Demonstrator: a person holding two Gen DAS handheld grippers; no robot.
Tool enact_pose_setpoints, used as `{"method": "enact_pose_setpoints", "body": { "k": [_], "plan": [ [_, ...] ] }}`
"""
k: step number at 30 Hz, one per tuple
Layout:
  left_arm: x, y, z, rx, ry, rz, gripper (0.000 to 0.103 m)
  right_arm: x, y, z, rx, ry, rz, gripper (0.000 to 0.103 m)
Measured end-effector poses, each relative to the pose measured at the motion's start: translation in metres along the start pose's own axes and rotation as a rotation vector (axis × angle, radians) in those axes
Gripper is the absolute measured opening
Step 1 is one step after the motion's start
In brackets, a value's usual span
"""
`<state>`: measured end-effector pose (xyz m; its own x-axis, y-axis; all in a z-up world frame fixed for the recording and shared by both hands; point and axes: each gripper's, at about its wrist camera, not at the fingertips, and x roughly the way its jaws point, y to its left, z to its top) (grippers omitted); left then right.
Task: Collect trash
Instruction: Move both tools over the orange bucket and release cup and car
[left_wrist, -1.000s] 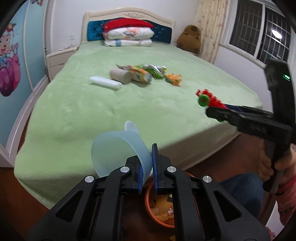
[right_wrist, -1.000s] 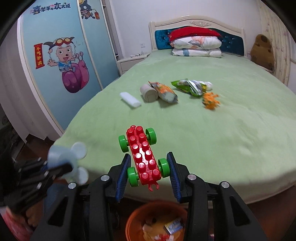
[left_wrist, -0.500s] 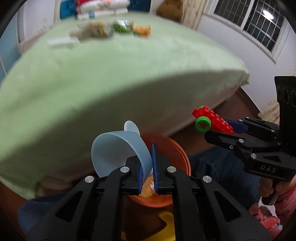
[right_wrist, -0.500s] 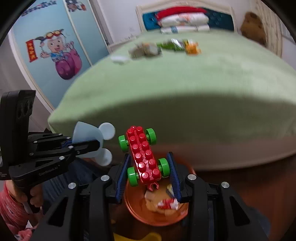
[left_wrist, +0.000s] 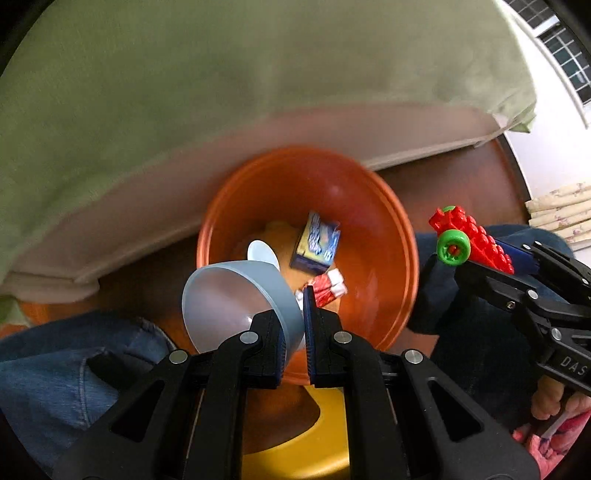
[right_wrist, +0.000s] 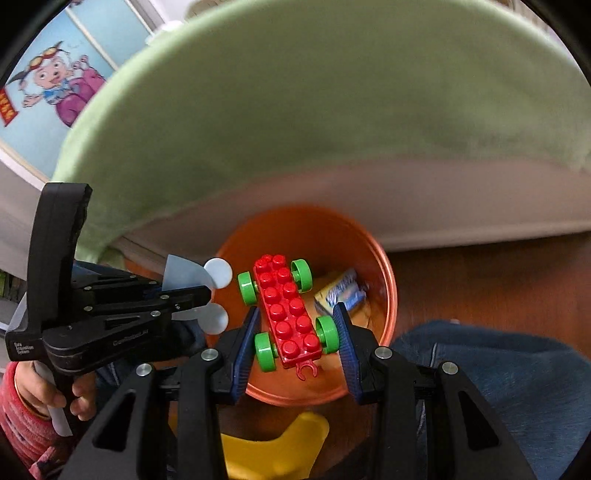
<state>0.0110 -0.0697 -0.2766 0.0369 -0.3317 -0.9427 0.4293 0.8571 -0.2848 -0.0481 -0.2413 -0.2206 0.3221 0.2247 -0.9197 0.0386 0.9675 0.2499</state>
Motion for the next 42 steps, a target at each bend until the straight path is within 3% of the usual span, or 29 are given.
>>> {"method": "enact_pose_setpoints", "body": {
  "k": [3, 5, 7, 9, 16, 42],
  "plan": [
    [0.008, -0.004, -0.003, 0.009, 0.020, 0.006, 0.008, 0.009, 0.001, -0.001, 0.004, 0.022, 0.003, 0.042],
    [0.009, -0.005, -0.005, 0.006, 0.021, 0.003, 0.019, 0.010, 0.002, 0.000, 0.006, 0.020, -0.005, 0.069],
    [0.004, -0.004, -0.004, -0.010, -0.001, 0.005, 0.063, 0.008, 0.003, 0.000, 0.008, 0.002, -0.011, 0.069],
    [-0.006, -0.004, -0.003, -0.008, -0.055, 0.026, 0.073, 0.005, 0.003, 0.001, 0.014, -0.012, -0.012, 0.070],
    [-0.025, -0.010, 0.007, 0.014, -0.119, 0.051, 0.078, -0.004, -0.007, -0.002, 0.048, -0.035, -0.007, 0.072],
    [-0.040, 0.001, 0.005, -0.027, -0.134, 0.088, 0.079, -0.013, -0.006, -0.001, 0.062, -0.065, 0.001, 0.078]
  ]
}}
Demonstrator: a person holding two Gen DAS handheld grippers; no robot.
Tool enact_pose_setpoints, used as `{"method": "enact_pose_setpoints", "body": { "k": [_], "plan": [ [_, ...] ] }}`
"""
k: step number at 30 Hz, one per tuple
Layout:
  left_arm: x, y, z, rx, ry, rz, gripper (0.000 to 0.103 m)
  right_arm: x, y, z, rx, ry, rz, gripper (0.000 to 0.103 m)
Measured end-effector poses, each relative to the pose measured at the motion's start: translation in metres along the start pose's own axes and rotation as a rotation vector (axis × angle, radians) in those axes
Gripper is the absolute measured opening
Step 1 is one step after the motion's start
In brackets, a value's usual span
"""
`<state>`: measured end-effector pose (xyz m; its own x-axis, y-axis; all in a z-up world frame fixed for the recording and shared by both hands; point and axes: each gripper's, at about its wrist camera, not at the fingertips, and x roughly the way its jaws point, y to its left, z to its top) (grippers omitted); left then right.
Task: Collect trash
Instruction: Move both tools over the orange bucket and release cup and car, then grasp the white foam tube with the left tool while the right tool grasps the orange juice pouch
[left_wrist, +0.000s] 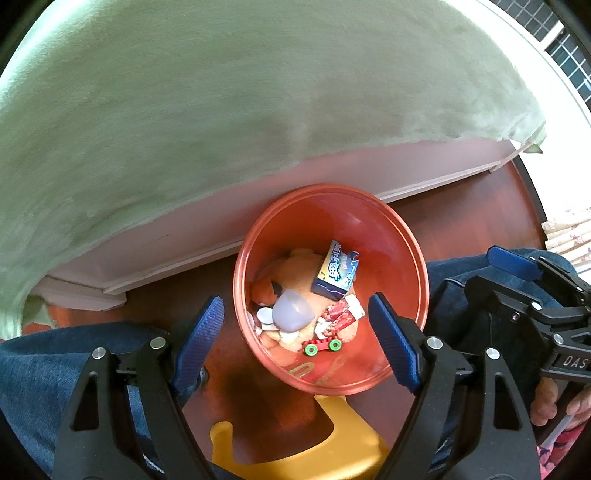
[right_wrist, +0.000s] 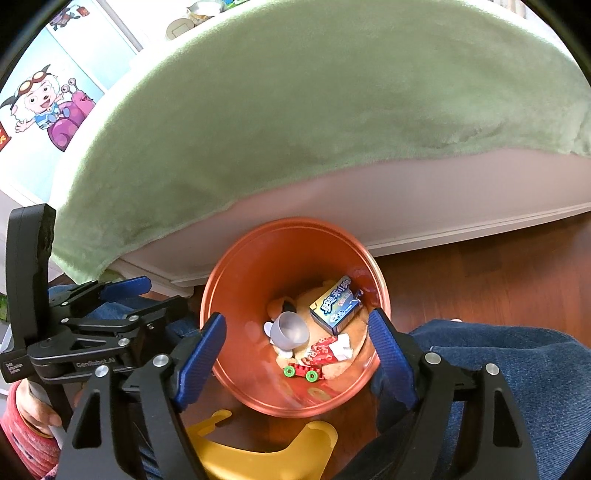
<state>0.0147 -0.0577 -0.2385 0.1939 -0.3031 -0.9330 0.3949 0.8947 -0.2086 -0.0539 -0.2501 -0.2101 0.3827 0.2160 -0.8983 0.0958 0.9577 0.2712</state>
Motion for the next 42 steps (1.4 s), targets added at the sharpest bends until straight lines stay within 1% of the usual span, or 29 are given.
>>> {"method": "enact_pose_setpoints", "body": {
  "k": [3, 7, 13, 16, 18, 19, 20, 23, 25, 27, 29, 32, 33, 34, 35, 37, 38, 39, 40, 41, 42],
  "plan": [
    [-0.009, 0.002, 0.001, -0.012, -0.010, -0.009, 0.079, 0.000, 0.000, 0.000, 0.002, 0.001, 0.003, 0.078],
    [-0.030, 0.002, 0.002, -0.008, -0.045, -0.029, 0.079, -0.002, 0.001, 0.001, -0.004, -0.008, 0.006, 0.078],
    [-0.076, 0.005, 0.017, -0.021, -0.138, -0.076, 0.079, -0.009, 0.004, 0.002, -0.022, -0.036, 0.018, 0.078],
    [-0.106, 0.015, 0.032, -0.057, -0.200, -0.084, 0.079, -0.012, 0.004, 0.002, -0.032, -0.048, 0.022, 0.079],
    [-0.130, 0.029, 0.049, -0.106, -0.265, -0.083, 0.079, -0.014, 0.006, 0.002, -0.046, -0.057, 0.022, 0.080],
    [-0.139, 0.036, 0.058, -0.125, -0.288, -0.086, 0.083, -0.015, 0.007, 0.001, -0.054, -0.062, 0.023, 0.080],
    [-0.149, 0.045, 0.071, -0.151, -0.314, -0.074, 0.084, -0.015, 0.009, 0.001, -0.064, -0.066, 0.026, 0.080],
    [-0.168, 0.067, 0.110, -0.222, -0.380, -0.028, 0.084, -0.017, 0.016, 0.000, -0.100, -0.081, 0.029, 0.080],
    [-0.173, 0.080, 0.136, -0.269, -0.412, 0.003, 0.084, -0.018, 0.021, -0.001, -0.123, -0.094, 0.023, 0.081],
    [-0.174, 0.094, 0.166, -0.327, -0.431, 0.063, 0.084, -0.021, 0.028, -0.004, -0.157, -0.111, 0.007, 0.081],
    [-0.170, 0.109, 0.198, -0.384, -0.432, 0.104, 0.084, -0.023, 0.033, -0.005, -0.185, -0.118, 0.001, 0.081],
    [-0.155, 0.130, 0.241, -0.443, -0.421, 0.159, 0.084, -0.027, 0.038, -0.007, -0.214, -0.132, 0.002, 0.081],
    [-0.151, 0.136, 0.253, -0.457, -0.412, 0.158, 0.084, -0.029, 0.039, -0.007, -0.219, -0.136, 0.000, 0.082],
    [-0.144, 0.142, 0.265, -0.469, -0.396, 0.145, 0.084, -0.030, 0.038, -0.007, -0.226, -0.140, -0.005, 0.082],
    [-0.136, 0.147, 0.278, -0.480, -0.371, 0.150, 0.084, -0.031, 0.039, -0.006, -0.232, -0.144, -0.011, 0.082],
    [-0.125, 0.157, 0.293, -0.495, -0.335, 0.187, 0.084, -0.033, 0.041, -0.005, -0.240, -0.147, -0.022, 0.082],
    [-0.117, 0.161, 0.300, -0.507, -0.319, 0.190, 0.083, -0.034, 0.041, -0.004, -0.243, -0.147, -0.023, 0.082],
    [-0.113, 0.165, 0.305, -0.514, -0.308, 0.186, 0.079, -0.034, 0.042, -0.004, -0.244, -0.148, -0.021, 0.082],
    [-0.107, 0.169, 0.307, -0.525, -0.295, 0.185, 0.071, -0.035, 0.042, -0.002, -0.244, -0.148, -0.018, 0.082],
    [-0.102, 0.172, 0.310, -0.537, -0.287, 0.180, 0.067, -0.036, 0.042, -0.001, -0.245, -0.149, -0.017, 0.082],
    [-0.099, 0.175, 0.312, -0.538, -0.284, 0.182, 0.058, -0.037, 0.042, 0.000, -0.247, -0.150, -0.015, 0.082]
  ]
}}
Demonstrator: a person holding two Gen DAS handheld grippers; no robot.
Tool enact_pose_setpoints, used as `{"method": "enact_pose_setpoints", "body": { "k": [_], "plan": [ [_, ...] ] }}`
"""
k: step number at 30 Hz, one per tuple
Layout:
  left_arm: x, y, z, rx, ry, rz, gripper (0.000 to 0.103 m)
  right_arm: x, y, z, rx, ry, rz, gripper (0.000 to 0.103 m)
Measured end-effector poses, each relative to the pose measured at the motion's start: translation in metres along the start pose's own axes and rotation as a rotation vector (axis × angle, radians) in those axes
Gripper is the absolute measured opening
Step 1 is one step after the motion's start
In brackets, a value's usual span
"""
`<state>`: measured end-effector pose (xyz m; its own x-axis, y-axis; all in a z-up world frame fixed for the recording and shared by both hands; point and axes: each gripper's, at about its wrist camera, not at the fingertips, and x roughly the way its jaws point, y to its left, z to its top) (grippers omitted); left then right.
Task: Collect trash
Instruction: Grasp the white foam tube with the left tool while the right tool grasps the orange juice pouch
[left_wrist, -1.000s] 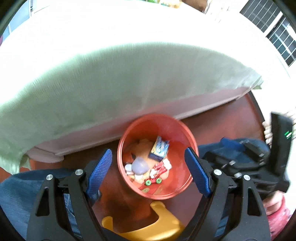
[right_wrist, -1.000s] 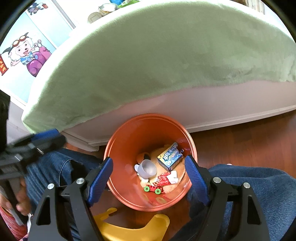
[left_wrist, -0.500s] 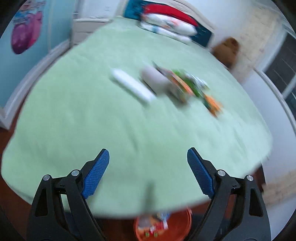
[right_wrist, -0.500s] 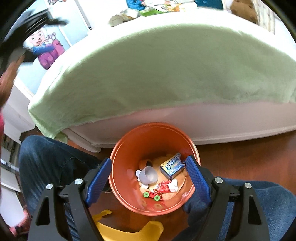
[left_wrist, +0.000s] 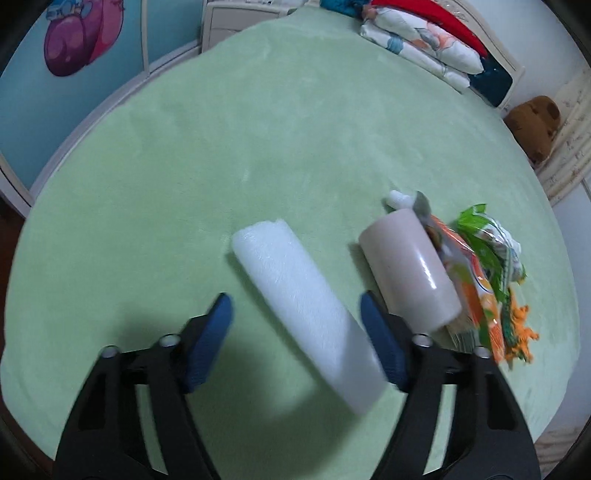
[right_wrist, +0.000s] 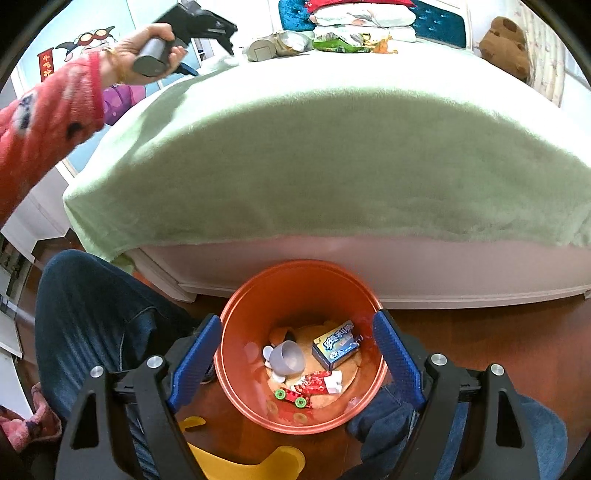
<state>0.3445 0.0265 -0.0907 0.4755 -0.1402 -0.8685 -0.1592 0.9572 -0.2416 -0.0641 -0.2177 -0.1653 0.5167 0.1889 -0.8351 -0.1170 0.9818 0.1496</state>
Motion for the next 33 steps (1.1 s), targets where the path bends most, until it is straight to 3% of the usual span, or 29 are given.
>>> {"method": "enact_pose_setpoints", "body": {
  "k": [1, 6, 10, 12, 14, 19, 24, 29, 30, 32, 33],
  "plan": [
    [0.002, -0.001, 0.000, 0.006, -0.004, 0.010, 0.045, -0.001, 0.000, 0.002, -0.002, -0.001, 0.002, 0.082],
    [-0.016, 0.000, -0.012, 0.036, -0.079, -0.017, 0.036, -0.013, 0.007, 0.015, -0.024, -0.025, 0.030, 0.082],
    [-0.052, 0.014, -0.029, 0.041, -0.147, -0.133, 0.034, -0.032, 0.018, 0.040, -0.053, -0.074, 0.104, 0.082],
    [-0.065, 0.017, -0.035, 0.062, -0.175, -0.156, 0.034, -0.042, 0.021, 0.054, -0.063, -0.105, 0.142, 0.082],
    [-0.082, 0.023, -0.047, 0.096, -0.211, -0.163, 0.034, -0.053, 0.022, 0.079, -0.090, -0.162, 0.155, 0.083],
    [-0.107, 0.029, -0.072, 0.212, -0.263, -0.164, 0.034, -0.048, 0.025, 0.165, -0.185, -0.279, 0.096, 0.084],
    [-0.117, 0.041, -0.091, 0.285, -0.235, -0.153, 0.034, 0.002, 0.033, 0.274, -0.231, -0.338, 0.014, 0.084],
    [-0.127, 0.064, -0.105, 0.296, -0.223, -0.155, 0.034, 0.069, 0.042, 0.346, -0.285, -0.239, -0.062, 0.084],
    [-0.128, 0.067, -0.106, 0.294, -0.224, -0.154, 0.034, 0.087, 0.044, 0.357, -0.299, -0.211, -0.098, 0.082],
    [-0.128, 0.074, -0.107, 0.289, -0.210, -0.159, 0.034, 0.109, 0.048, 0.366, -0.334, -0.171, -0.158, 0.065],
    [-0.127, 0.075, -0.107, 0.288, -0.203, -0.161, 0.034, 0.124, 0.050, 0.372, -0.359, -0.137, -0.204, 0.064]
  ]
}}
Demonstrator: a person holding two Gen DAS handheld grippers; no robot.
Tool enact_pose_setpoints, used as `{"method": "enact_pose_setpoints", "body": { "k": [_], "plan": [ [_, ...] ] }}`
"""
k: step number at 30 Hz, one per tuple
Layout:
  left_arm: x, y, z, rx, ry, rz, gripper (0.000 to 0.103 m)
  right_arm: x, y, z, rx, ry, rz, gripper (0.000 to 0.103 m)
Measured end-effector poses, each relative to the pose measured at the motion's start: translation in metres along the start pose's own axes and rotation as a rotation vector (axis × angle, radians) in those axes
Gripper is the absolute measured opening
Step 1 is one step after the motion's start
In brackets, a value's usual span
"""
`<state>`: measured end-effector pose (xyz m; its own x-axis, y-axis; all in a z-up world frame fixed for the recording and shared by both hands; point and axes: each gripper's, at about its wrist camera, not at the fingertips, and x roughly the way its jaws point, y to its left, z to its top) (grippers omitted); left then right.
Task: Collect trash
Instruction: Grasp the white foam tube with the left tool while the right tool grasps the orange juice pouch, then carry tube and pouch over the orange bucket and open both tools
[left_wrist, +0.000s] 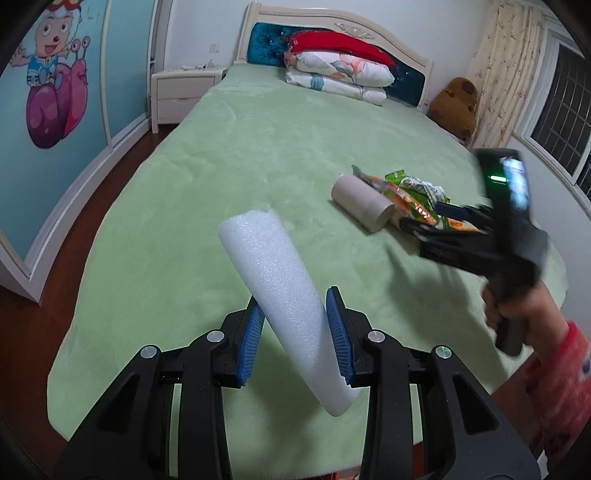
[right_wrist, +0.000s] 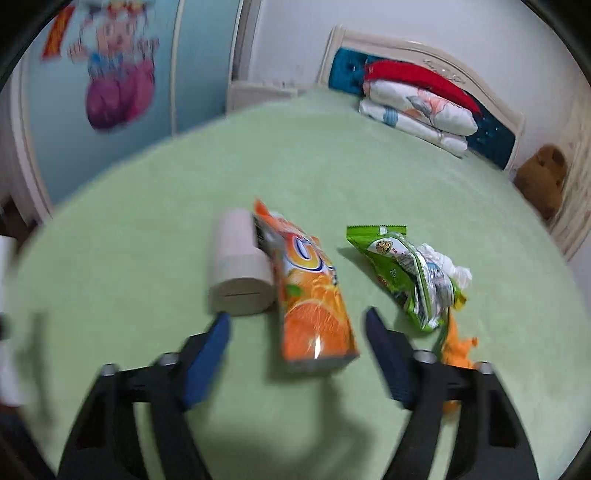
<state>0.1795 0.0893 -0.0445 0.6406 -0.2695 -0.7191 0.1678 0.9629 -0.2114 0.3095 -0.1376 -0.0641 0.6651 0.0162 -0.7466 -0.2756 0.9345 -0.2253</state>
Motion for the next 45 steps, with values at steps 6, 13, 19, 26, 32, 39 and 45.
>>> {"method": "enact_pose_setpoints", "body": {
  "k": [6, 13, 19, 26, 32, 39, 45],
  "plan": [
    [-0.001, 0.002, -0.008, 0.008, 0.020, -0.020, 0.034, 0.027, -0.009, 0.004, 0.015, 0.087, -0.065, 0.045],
    [-0.006, -0.008, -0.012, 0.008, 0.031, -0.057, 0.034, -0.008, -0.027, -0.009, 0.065, 0.028, -0.070, 0.041],
    [-0.024, -0.032, -0.018, 0.050, 0.015, -0.074, 0.034, -0.079, -0.041, -0.036, 0.116, -0.059, -0.020, 0.040],
    [-0.051, -0.064, -0.033, 0.105, 0.004, -0.100, 0.034, -0.184, -0.038, -0.084, 0.133, -0.185, 0.023, 0.040],
    [-0.073, -0.090, -0.061, 0.163, 0.016, -0.141, 0.034, -0.250, -0.028, -0.145, 0.167, -0.232, 0.050, 0.040],
    [-0.079, -0.121, -0.109, 0.261, 0.087, -0.198, 0.034, -0.281, -0.019, -0.231, 0.285, -0.185, 0.103, 0.040],
    [-0.046, -0.137, -0.157, 0.301, 0.225, -0.238, 0.034, -0.262, -0.007, -0.306, 0.386, -0.046, 0.158, 0.040]
  ]
}}
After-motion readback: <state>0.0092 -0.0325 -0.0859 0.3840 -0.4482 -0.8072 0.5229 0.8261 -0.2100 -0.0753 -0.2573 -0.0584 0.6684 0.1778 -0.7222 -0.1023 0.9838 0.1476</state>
